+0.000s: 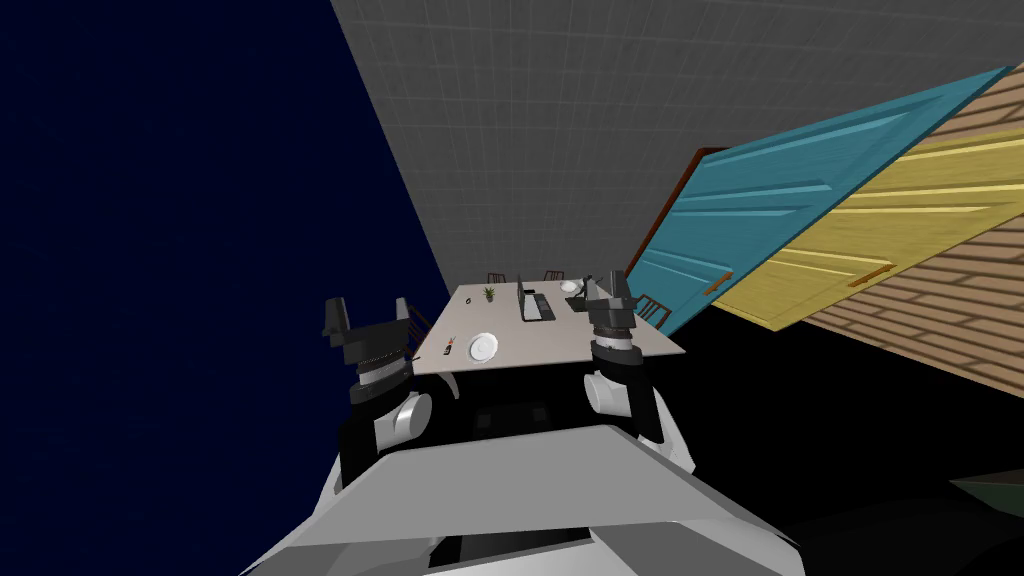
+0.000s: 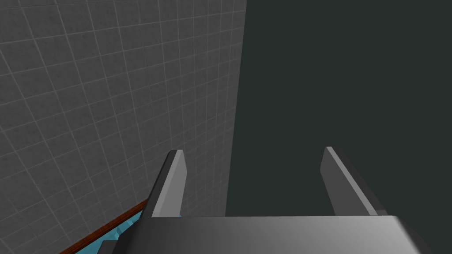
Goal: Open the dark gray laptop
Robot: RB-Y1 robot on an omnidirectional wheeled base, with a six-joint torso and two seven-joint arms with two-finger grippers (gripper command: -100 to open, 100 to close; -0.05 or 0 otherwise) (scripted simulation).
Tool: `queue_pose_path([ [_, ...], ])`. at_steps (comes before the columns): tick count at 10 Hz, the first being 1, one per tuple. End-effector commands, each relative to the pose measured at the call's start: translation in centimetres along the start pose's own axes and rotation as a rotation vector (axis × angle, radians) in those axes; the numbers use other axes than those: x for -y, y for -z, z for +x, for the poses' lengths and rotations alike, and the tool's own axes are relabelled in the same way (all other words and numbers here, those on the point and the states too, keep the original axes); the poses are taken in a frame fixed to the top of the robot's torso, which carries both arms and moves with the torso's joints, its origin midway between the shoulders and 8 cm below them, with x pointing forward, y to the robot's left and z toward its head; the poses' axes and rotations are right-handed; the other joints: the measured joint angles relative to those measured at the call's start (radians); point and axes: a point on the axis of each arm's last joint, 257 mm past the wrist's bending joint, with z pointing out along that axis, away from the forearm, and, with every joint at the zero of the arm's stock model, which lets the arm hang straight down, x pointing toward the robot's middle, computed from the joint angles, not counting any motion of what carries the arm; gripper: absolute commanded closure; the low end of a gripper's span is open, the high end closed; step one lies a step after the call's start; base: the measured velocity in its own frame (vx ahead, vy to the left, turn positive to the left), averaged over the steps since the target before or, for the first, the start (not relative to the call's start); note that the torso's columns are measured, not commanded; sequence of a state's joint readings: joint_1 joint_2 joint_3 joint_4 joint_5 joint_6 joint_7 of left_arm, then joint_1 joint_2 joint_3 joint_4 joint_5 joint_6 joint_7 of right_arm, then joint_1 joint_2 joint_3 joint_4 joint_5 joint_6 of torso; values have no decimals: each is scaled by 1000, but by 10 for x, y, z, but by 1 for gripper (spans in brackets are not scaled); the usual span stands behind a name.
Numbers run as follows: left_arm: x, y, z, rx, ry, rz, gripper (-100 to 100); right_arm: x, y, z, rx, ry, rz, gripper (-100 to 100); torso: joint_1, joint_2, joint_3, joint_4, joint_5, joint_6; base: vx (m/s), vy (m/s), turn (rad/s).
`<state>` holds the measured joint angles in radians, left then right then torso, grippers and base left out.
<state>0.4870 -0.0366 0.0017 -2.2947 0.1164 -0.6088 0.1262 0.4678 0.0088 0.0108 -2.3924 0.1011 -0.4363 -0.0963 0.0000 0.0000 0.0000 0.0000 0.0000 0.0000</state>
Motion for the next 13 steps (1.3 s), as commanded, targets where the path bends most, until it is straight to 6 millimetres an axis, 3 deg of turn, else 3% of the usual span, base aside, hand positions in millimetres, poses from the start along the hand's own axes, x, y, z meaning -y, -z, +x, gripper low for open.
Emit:
queue_pose_path([
  [1, 0, 0, 0, 0, 0, 0, 0, 0, 0, 0, 0, 0, 0, 0, 0, 40, -82, 41, 0, 0, 0, 0, 0],
  [9, 0, 0, 0, 0, 0, 0, 0, 0, 0, 0, 0, 0, 0, 0, 0, 618, -1234, 617, 0, 0, 0, 0, 0],
  [10, 0, 0, 0, 0, 0, 0, 0, 0, 0, 2, -23, -14, -6, -100, 0, 691, -1382, 691, 0, 0, -5, 19, 44],
  [13, 0, 0, 0, 0, 0, 0, 0, 0, -2, 2, -50, -87, -28, -100, 2, 738, -1474, 737, 1, 0, -33, 54, 82],
])
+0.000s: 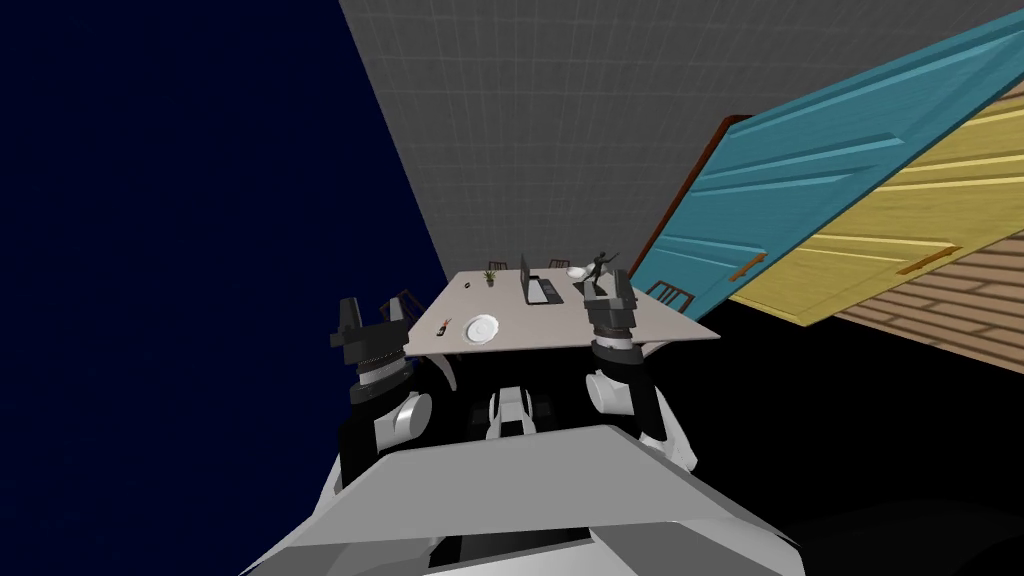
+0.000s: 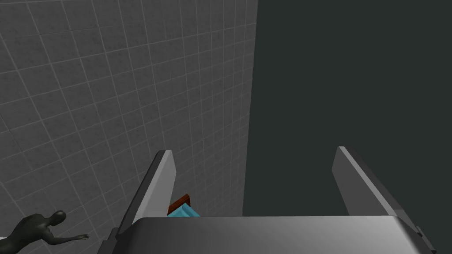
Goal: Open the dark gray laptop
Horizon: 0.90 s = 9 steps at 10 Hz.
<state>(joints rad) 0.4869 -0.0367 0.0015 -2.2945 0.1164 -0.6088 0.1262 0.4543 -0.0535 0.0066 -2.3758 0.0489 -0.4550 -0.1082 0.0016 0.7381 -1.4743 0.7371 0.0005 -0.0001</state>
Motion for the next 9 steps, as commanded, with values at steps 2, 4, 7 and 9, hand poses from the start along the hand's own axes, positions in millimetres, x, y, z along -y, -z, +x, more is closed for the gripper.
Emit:
queue_pose_path([
  [2, 0, 0, 0, 0, 0, 0, 0, -1, -2, -4, -10, -86, -27, -100, 0, 0, -1, 1, 0, 0, -37, 70, 60],
  [4, 0, 0, 0, 0, 0, 0, 0, 0, -4, -11, -5, -160, -54, -100, -2, 0, -2, 1, -1, 0, -43, 73, 122],
  [7, 0, 0, 0, 0, 0, 0, 0, 0, -5, -21, 24, -239, -72, -100, -2, -1, -2, 1, -1, 0, -27, 52, 64],
  [9, 0, 0, 0, 0, 0, 0, 0, 1, -6, -30, 45, -300, -90, -100, -1, 0, -2, 1, 0, 0, -31, 55, 87],
])
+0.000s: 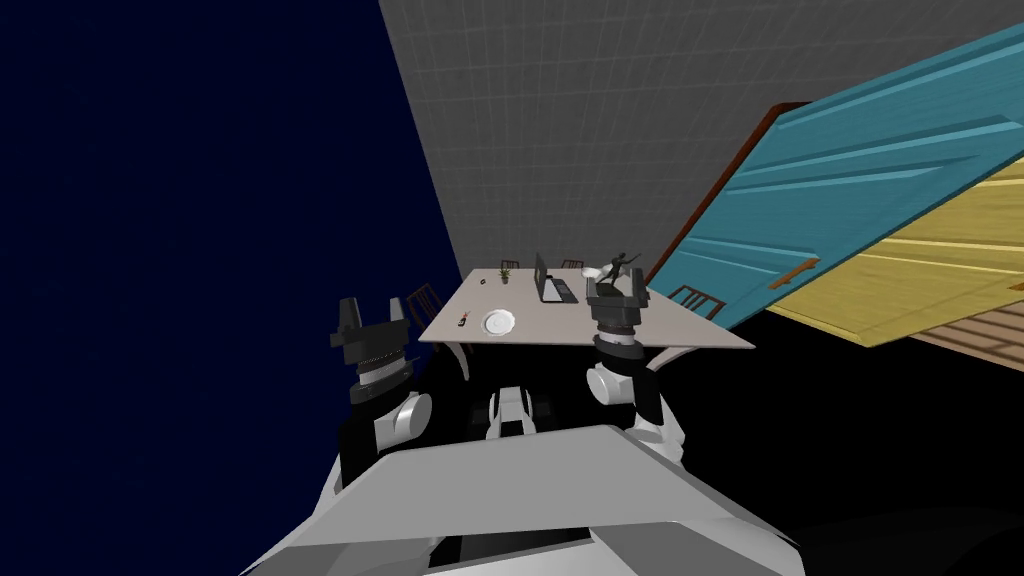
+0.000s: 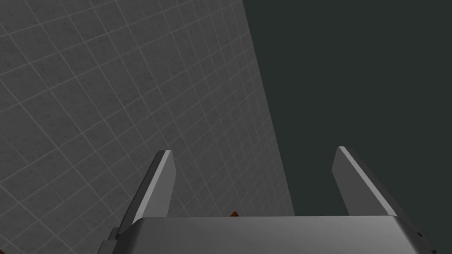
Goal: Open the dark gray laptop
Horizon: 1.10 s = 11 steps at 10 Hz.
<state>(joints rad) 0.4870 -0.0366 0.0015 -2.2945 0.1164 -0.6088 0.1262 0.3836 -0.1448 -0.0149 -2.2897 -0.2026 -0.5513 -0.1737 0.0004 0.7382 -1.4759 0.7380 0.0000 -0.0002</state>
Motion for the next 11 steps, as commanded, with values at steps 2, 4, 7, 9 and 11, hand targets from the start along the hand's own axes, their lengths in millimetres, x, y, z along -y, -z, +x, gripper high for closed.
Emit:
queue_pose_path([
  [2, 0, 0, 0, 0, 0, 0, 0, -3, -2, -16, 43, -108, -35, -100, 0, 0, 0, 0, 0, 0, -34, 57, 92],
  [4, 0, 0, 0, 0, 0, 0, 0, -3, -4, -27, 69, -171, -60, -100, 0, 0, 0, 0, 0, 0, -24, 54, 103],
  [7, 0, 0, 0, 0, 0, 0, 0, -4, -4, -40, 105, -245, -87, -100, -1, 0, 0, 0, 0, 0, -19, 49, 64],
  [9, 0, 0, 0, 0, 0, 0, 0, -4, -5, -54, 138, -312, -116, -100, -1, 0, 0, 0, 0, 0, -18, 40, 116],
  [11, 0, 0, 0, 0, 0, 0, 0, -3, -5, -67, 171, -375, -145, -100, 1, 1, 0, 0, 0, 0, -24, 51, 109],
])
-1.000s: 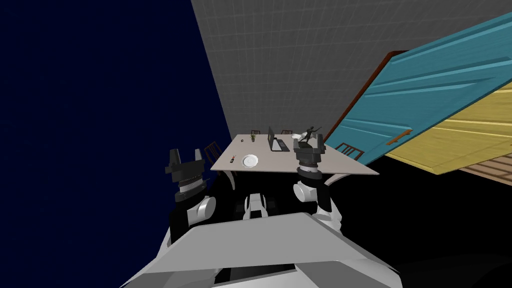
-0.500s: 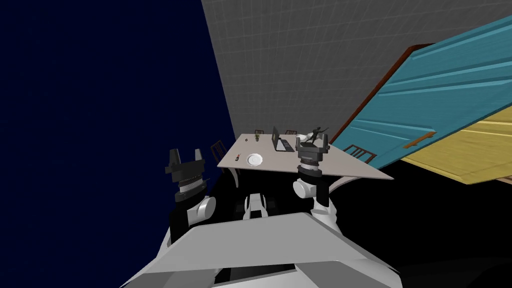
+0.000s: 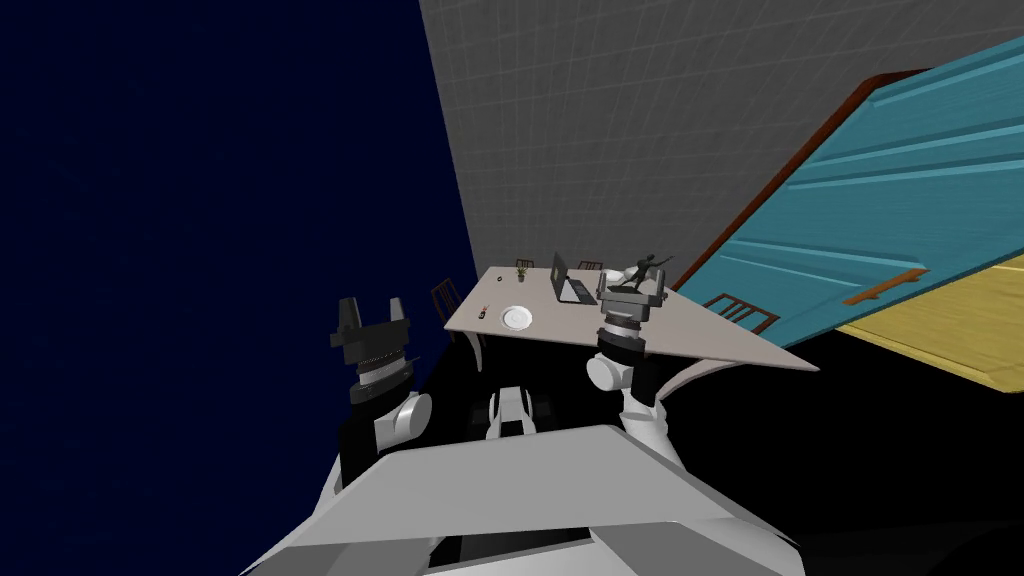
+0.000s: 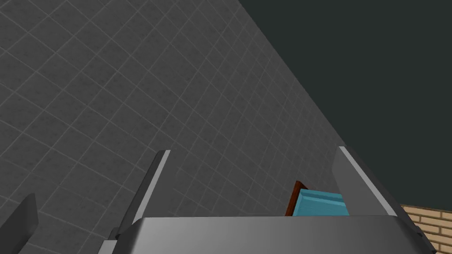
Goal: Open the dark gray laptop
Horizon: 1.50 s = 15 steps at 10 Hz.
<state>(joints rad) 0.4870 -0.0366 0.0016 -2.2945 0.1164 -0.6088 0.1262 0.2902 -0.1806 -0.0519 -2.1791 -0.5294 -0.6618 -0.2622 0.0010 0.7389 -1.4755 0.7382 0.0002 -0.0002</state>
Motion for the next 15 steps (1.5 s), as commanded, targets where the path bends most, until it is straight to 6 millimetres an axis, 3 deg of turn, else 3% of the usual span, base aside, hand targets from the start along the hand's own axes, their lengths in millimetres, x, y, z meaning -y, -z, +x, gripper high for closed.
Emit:
queue_pose_path([
  [1, 0, 0, 0, 0, 0, 0, 0, -3, -1, -10, 37, -63, -23, -100, 0, -1, 0, 0, 0, 0, -6, 28, -11],
  [12, 0, 0, 0, 0, 0, 0, 0, -13, -3, -78, 211, -350, -171, -100, -1, -1, 0, 0, 0, 0, -11, 31, 88],
  [15, 0, 0, 0, 0, 0, 0, 0, -14, -3, -106, 271, -451, -240, -100, -1, -1, -1, 0, 0, 0, -8, 23, 136],
])
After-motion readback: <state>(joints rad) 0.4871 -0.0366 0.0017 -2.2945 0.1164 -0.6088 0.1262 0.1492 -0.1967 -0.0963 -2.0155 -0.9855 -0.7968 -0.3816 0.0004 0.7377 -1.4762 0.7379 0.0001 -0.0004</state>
